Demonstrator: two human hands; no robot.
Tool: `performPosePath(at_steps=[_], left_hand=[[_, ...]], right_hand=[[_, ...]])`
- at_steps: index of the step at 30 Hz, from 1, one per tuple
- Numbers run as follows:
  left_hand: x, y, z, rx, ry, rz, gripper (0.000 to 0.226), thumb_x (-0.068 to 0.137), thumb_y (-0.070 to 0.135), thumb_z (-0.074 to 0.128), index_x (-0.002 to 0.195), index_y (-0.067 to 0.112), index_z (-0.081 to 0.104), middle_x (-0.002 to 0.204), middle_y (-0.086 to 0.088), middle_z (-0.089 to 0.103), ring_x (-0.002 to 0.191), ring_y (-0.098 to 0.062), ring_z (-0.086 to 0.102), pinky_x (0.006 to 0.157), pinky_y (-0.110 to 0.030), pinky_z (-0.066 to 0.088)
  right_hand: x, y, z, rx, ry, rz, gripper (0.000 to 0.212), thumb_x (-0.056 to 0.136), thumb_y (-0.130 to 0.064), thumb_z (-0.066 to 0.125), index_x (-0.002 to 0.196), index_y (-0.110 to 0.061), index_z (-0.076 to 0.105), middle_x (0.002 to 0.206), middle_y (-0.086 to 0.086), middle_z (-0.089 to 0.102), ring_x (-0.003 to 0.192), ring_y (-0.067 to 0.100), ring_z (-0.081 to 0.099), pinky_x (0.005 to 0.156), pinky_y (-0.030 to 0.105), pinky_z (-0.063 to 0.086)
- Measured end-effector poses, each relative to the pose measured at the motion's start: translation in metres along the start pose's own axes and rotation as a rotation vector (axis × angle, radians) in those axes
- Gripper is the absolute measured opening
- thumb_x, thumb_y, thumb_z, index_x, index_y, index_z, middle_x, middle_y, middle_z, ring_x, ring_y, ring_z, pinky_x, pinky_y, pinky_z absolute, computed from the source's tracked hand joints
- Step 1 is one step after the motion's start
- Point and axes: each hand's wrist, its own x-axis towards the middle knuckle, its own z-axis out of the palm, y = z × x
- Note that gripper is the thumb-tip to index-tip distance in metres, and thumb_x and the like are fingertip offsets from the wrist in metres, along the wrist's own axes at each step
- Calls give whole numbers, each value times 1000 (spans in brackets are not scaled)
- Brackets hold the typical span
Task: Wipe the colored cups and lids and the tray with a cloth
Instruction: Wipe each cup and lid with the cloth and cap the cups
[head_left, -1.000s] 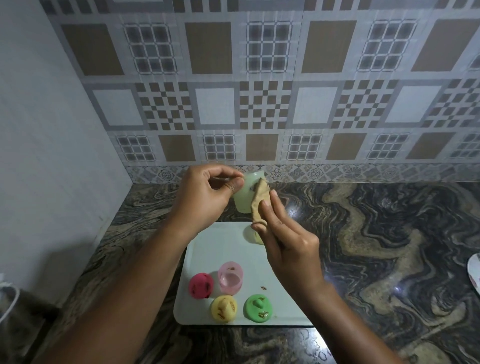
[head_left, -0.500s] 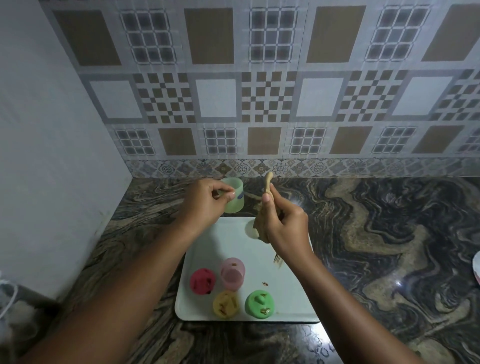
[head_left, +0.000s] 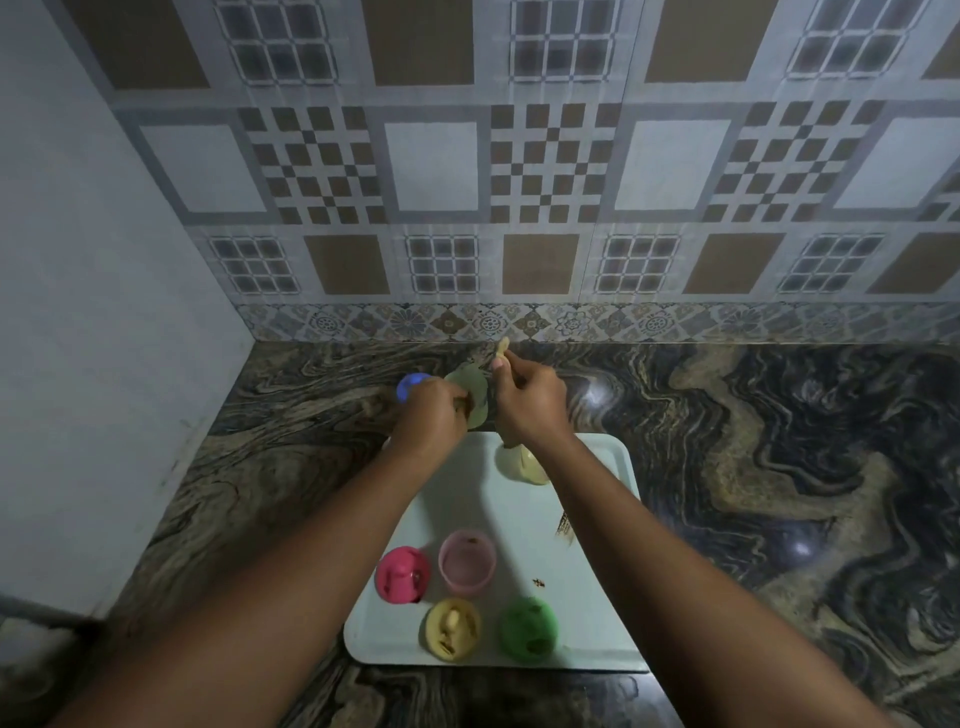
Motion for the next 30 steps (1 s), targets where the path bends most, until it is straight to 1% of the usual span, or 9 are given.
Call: performPosePath(at_steps=[2, 4, 8, 12, 15, 18, 23, 27, 30], left_hand=[[7, 0, 7, 1, -35, -42, 15, 89, 8, 62, 92, 2, 76, 88, -21, 72, 84, -36, 66, 72, -30, 43], [13, -2, 12, -15, -68, -92, 14, 90, 6, 59, 90, 2, 72, 91, -21, 71, 87, -35, 65, 72, -30, 43], [25, -12, 24, 11, -96, -112, 13, 90, 4, 58, 87, 3, 70, 89, -19, 70, 86, -36, 66, 73, -36, 51], [28, -18, 31, 46, -118, -127, 12, 90, 3, 57, 86, 0, 68, 89, -21, 69, 86, -38, 65, 75, -39, 52], [29, -20, 35, 65, -136, -138, 11, 89, 0, 57, 87, -1, 68, 91, -22, 68, 88, -39, 64, 75, -38, 51], [29, -21, 37, 81, -142, -141, 10, 88, 0, 58, 89, 0, 67, 92, -22, 68, 89, -39, 64, 76, -38, 52], [27, -21, 29, 198, -123, -62, 29, 84, 12, 62, 113, 12, 69, 110, -12, 68, 105, -33, 64, 79, -38, 53], [15, -8, 8, 122, -10, 19, 29, 84, 16, 65, 113, 13, 72, 113, -13, 67, 104, -33, 63, 84, -37, 52], [-3, -3, -11, 47, 54, 43, 30, 86, 22, 68, 114, 14, 72, 111, -11, 68, 99, -31, 65, 84, -33, 51]], right_hand=[[8, 4, 6, 11, 7, 19, 43, 103, -35, 55, 139, -13, 61, 122, 11, 74, 114, 19, 68, 84, 16, 42], [14, 8, 10, 19, 16, 34, 43, 103, -35, 56, 139, -13, 62, 120, 10, 74, 111, 17, 69, 82, 15, 43], [21, 18, 15, 18, 8, 43, 40, 103, -34, 55, 136, -15, 65, 89, 11, 79, 79, 14, 71, 70, 24, 53], [22, 25, 19, 13, 4, 59, 37, 102, -34, 57, 133, -17, 68, 66, 7, 71, 71, 25, 73, 65, 34, 55], [24, 28, 21, 4, 8, 53, 37, 102, -33, 57, 132, -15, 69, 66, 11, 70, 66, 21, 67, 65, 33, 49], [23, 31, 23, 9, -7, 72, 38, 102, -35, 58, 134, -18, 67, 62, 7, 68, 63, 16, 64, 69, 32, 53], [19, 26, 19, 38, -5, 73, 37, 101, -34, 59, 133, -18, 68, 61, 3, 65, 65, 16, 64, 74, 43, 59], [7, 17, 12, 78, -6, 65, 36, 101, -35, 58, 130, -18, 70, 58, -2, 65, 59, 11, 63, 71, 39, 58], [-15, 6, 3, 135, -32, 60, 32, 102, -34, 56, 126, -20, 72, 53, 0, 61, 49, 14, 59, 56, 29, 54]])
